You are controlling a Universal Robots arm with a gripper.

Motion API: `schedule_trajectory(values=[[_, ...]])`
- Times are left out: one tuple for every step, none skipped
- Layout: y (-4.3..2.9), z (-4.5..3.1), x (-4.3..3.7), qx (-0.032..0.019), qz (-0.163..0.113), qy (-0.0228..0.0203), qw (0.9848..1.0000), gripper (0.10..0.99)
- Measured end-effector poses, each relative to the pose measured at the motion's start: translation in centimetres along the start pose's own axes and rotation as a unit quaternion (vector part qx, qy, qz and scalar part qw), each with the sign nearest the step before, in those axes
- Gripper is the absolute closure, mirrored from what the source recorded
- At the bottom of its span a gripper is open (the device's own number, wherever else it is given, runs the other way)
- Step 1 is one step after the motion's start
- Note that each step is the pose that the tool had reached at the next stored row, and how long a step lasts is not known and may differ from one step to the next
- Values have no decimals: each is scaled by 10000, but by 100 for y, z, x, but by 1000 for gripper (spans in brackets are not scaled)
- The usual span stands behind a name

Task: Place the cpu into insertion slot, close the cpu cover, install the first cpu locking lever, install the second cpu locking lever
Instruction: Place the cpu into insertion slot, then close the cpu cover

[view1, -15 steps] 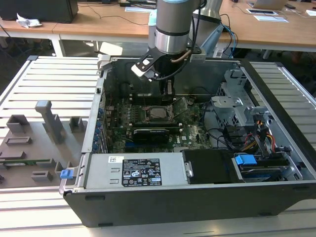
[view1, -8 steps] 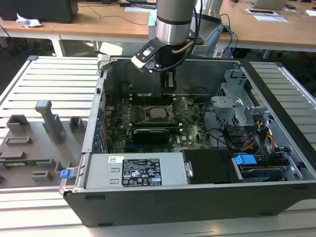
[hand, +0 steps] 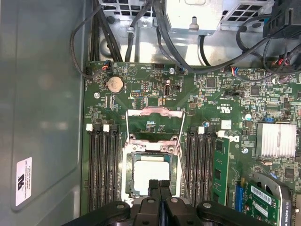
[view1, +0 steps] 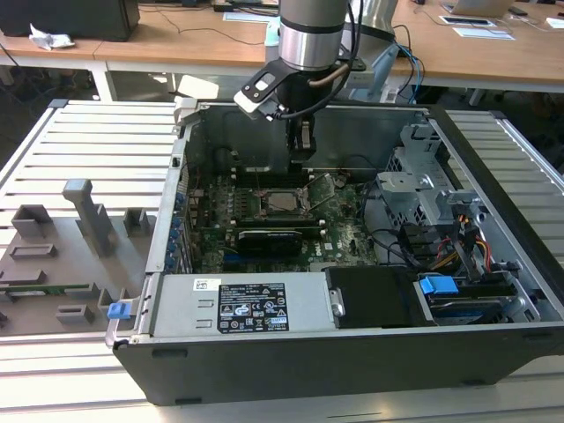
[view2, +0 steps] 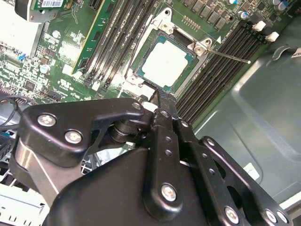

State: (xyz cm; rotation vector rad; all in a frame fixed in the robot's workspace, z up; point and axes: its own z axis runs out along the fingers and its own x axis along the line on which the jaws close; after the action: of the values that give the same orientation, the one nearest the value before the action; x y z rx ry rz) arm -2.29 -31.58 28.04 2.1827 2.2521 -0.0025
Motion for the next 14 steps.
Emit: schedule_trajectory(values=[[0,-1,0,0,0,0,10000,976],[0,-1,0,0,0,0,10000,976],[0,-2,0,0,0,0,10000,976],[0,-2,0,0,0,0,10000,976],[0,-3,0,0,0,0,10000,976],[0,-4,0,0,0,0,10000,976],[0,-4,0,0,0,0,10000,976],[0,-5,0,0,0,0,10000,976],[3,-5,0,0,-1,0,10000,976],[8,-6,-1,1,-1,-1,10000,976],[30,-6,-1,1,0,-2,10000,976],[72,-5,-3,1,-1,-3,10000,976],[137,-5,-4,1,1,-3,10000,976],[191,-5,-5,2,-1,-3,10000,976]])
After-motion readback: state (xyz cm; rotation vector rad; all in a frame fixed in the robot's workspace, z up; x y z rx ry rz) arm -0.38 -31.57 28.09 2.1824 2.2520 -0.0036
